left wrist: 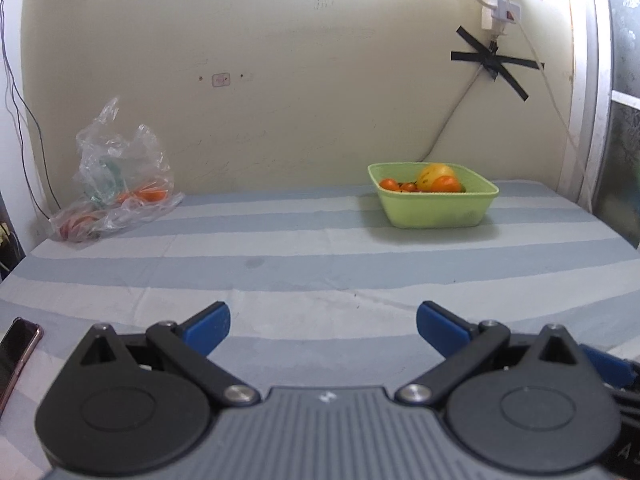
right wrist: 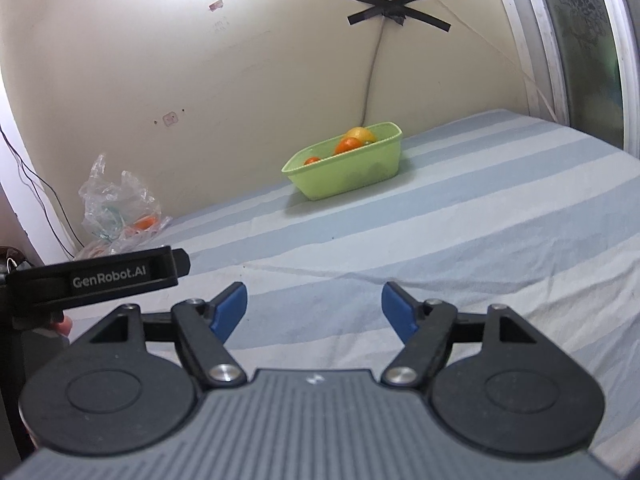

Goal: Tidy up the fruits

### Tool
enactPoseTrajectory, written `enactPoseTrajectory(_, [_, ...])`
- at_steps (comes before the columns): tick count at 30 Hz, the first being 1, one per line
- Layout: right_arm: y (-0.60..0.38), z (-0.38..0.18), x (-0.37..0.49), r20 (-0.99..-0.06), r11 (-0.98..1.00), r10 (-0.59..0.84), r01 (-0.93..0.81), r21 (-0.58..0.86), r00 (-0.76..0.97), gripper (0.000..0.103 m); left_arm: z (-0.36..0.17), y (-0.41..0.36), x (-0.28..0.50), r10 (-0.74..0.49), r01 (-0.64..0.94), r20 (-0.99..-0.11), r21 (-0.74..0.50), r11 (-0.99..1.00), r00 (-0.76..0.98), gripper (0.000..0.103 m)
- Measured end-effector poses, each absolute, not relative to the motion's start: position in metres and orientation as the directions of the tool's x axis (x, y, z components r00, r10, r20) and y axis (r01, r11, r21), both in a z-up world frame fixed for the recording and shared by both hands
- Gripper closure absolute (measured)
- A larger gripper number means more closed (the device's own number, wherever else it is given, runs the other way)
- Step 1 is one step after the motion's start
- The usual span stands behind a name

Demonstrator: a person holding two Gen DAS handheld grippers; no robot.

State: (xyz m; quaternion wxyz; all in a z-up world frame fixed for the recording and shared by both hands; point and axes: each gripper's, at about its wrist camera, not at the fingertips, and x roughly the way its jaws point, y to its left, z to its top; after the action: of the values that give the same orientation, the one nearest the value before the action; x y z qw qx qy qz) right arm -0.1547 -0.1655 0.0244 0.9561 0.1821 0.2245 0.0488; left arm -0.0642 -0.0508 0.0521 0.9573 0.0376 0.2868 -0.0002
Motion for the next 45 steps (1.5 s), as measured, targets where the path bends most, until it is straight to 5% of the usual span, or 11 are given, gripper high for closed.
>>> enactPoseTrajectory(13, [-0.183, 0.019, -0.152, -0.414, 0.909, 0.144, 0.046, 0.415, 0.899, 0.027, 0.051, -0.073, -0.068, 0.094, 0.01, -0.505, 0.2, 0.98, 0.858, 0.0])
enactPoseTrajectory(45, [-0.175, 0.02, -0.15, -0.431, 0.92, 0.159, 0.026, 0.392, 0.888, 0.027, 0.05, -0.062, -0.072, 0.082, 0.001, -0.52, 0.158, 0.987, 0.85, 0.0])
